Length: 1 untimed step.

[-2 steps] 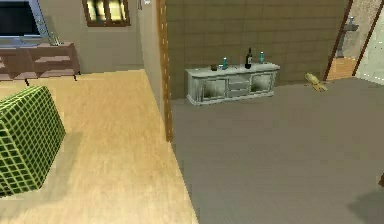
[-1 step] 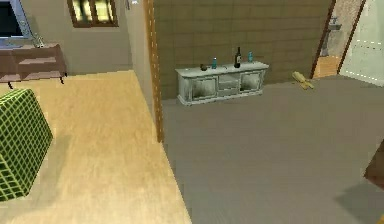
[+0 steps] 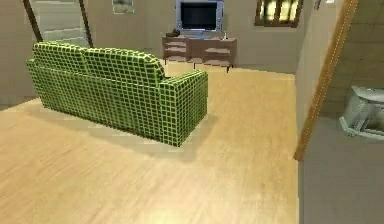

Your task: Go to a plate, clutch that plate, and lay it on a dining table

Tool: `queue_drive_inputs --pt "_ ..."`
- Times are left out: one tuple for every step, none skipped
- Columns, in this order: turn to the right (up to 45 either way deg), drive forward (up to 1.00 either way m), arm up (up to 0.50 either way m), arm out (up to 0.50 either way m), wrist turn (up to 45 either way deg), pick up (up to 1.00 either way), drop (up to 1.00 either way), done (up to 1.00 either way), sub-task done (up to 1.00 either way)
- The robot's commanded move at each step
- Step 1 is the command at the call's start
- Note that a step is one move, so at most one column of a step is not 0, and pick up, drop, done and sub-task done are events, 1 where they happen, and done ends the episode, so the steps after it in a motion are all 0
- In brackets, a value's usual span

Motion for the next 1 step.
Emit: queue_drive_inputs --pt "-45.0 0.00 0.00 0.00 0.0 0.00 0.00 0.00 0.00"
